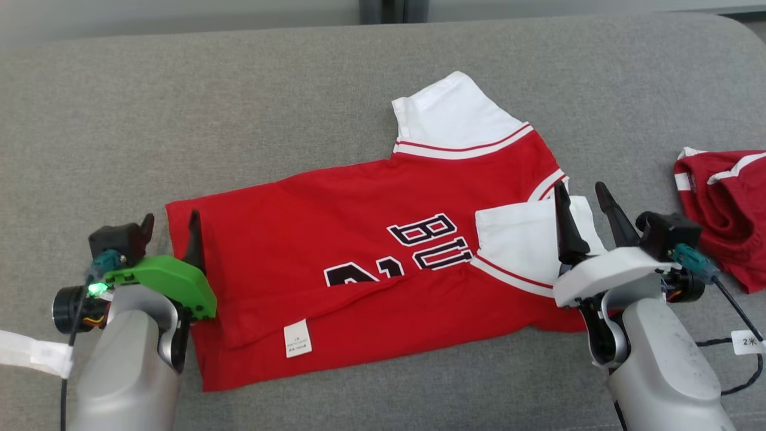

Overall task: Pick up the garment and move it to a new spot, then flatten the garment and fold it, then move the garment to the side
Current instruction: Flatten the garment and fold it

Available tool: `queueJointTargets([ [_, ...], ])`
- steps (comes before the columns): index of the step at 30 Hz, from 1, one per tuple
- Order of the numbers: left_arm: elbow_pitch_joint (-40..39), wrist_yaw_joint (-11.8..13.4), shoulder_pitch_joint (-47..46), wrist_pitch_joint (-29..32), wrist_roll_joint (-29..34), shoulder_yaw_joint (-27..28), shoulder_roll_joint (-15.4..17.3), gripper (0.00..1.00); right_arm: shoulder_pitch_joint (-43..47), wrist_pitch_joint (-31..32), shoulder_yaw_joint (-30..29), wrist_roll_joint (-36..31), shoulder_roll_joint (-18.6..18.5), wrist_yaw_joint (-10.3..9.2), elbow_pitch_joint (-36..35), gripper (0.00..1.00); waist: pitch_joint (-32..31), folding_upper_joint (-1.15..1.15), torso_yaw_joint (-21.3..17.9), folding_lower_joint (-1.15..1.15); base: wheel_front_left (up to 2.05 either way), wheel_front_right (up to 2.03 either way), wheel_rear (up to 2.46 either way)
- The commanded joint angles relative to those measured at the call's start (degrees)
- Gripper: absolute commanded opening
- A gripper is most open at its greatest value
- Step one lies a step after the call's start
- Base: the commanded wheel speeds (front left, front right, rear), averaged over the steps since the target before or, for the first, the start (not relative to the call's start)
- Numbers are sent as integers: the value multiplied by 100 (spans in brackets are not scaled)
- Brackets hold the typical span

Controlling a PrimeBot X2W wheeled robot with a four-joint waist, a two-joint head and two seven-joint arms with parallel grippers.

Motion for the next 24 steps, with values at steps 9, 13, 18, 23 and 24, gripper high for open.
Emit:
queueJointTargets([
  [9, 962, -249, -802, 288, -404, -95, 133, 100, -499, -16, 292, 94, 3, -10, -55, 100, 810, 0, -290, 0, 0, 0, 0],
  [13, 1231, -277, -815, 209, -446, -215, 156, 42, -676, -16, 310, 59, -56, -9, -26, 100, 866, 0, -255, 0, 0, 0, 0],
  [18, 1433, -279, -854, 98, -435, -399, 86, 0, -1044, 0, 413, 32, -217, -9, 149, 100, 892, 0, -141, 0, 0, 0, 0],
  [23, 1236, -280, -954, -85, -477, -639, -64, 0, -1696, 256, 432, -72, -502, -10, 503, 100, 946, 0, 70, 0, 0, 0, 0],
  [24, 1188, -280, -946, -111, -509, -682, -93, 0, -1822, 293, 426, -102, -554, -9, 567, 100, 952, 0, 115, 0, 0, 0, 0],
])
